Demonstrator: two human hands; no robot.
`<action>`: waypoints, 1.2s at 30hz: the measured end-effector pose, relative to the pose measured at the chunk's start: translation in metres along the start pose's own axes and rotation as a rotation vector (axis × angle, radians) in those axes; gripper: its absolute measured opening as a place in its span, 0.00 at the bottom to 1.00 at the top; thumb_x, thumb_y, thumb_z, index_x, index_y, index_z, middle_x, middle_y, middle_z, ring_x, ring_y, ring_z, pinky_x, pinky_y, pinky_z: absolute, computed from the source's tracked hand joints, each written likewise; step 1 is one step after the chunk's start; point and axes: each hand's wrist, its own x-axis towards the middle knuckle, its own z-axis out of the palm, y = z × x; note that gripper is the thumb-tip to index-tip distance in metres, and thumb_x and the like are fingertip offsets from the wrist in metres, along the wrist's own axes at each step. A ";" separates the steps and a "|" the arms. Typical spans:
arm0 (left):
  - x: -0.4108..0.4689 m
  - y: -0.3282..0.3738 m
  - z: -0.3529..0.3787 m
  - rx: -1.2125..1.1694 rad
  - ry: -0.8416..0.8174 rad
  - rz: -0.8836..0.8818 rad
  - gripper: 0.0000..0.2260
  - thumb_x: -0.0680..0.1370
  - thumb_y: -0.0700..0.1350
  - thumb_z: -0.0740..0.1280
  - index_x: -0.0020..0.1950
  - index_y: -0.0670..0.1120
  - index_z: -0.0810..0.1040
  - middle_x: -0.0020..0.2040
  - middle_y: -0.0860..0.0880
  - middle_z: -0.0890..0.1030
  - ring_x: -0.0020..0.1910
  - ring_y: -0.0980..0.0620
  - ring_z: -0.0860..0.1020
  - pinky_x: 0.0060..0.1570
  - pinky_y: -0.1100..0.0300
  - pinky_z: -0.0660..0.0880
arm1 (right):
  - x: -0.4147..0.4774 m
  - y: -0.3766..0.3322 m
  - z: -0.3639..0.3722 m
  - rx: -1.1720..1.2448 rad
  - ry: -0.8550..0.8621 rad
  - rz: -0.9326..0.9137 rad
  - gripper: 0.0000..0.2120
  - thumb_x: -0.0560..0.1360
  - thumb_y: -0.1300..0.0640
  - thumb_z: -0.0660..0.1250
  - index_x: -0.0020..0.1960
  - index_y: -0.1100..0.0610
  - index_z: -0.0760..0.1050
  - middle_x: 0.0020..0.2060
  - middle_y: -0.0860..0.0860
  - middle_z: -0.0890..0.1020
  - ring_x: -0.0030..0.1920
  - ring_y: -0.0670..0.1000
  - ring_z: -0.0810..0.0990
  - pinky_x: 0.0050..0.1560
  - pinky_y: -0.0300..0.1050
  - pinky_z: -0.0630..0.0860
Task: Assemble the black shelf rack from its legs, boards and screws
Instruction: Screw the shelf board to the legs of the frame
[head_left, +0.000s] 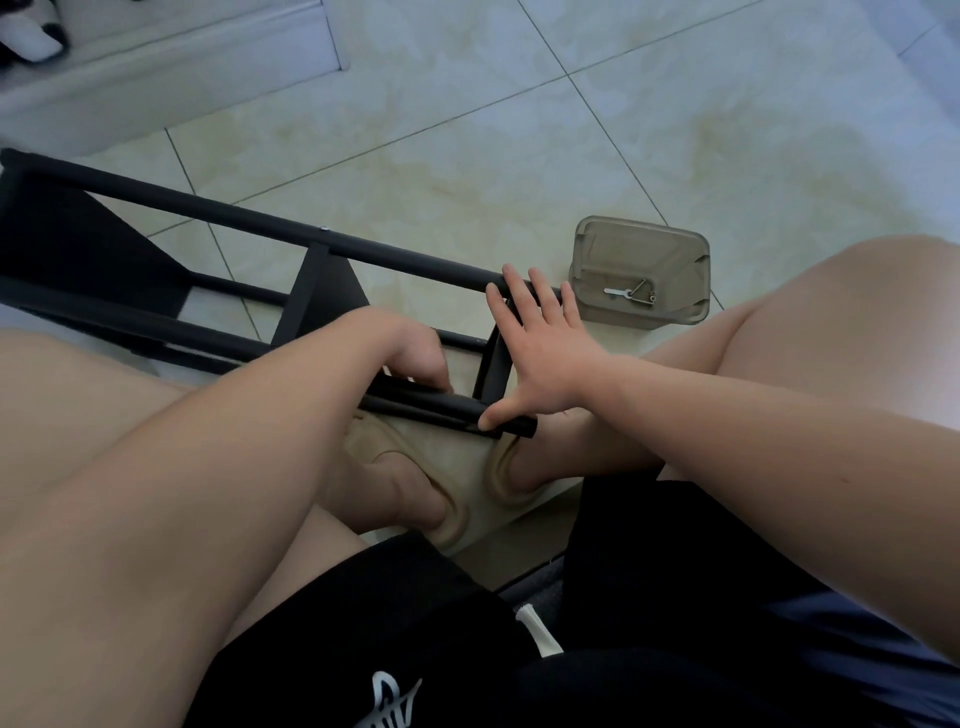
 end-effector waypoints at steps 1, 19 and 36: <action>-0.008 -0.005 -0.005 0.024 0.001 -0.034 0.11 0.78 0.52 0.68 0.57 0.52 0.83 0.53 0.53 0.82 0.50 0.51 0.80 0.57 0.52 0.78 | -0.001 0.000 -0.001 0.002 0.002 -0.004 0.73 0.57 0.18 0.67 0.82 0.56 0.33 0.80 0.57 0.33 0.79 0.64 0.31 0.77 0.67 0.35; -0.053 -0.032 -0.002 0.226 0.382 -0.057 0.18 0.81 0.58 0.64 0.63 0.45 0.77 0.62 0.46 0.79 0.60 0.43 0.77 0.61 0.50 0.73 | -0.026 -0.023 0.006 -0.047 -0.002 -0.083 0.44 0.79 0.39 0.64 0.83 0.46 0.39 0.82 0.50 0.37 0.81 0.58 0.36 0.79 0.58 0.39; 0.024 -0.046 -0.135 0.044 0.734 -0.022 0.12 0.83 0.59 0.56 0.56 0.52 0.70 0.56 0.49 0.80 0.58 0.44 0.76 0.55 0.51 0.68 | 0.141 0.044 -0.089 -0.131 -0.012 -0.033 0.54 0.76 0.43 0.69 0.79 0.47 0.26 0.79 0.49 0.29 0.80 0.56 0.32 0.81 0.56 0.40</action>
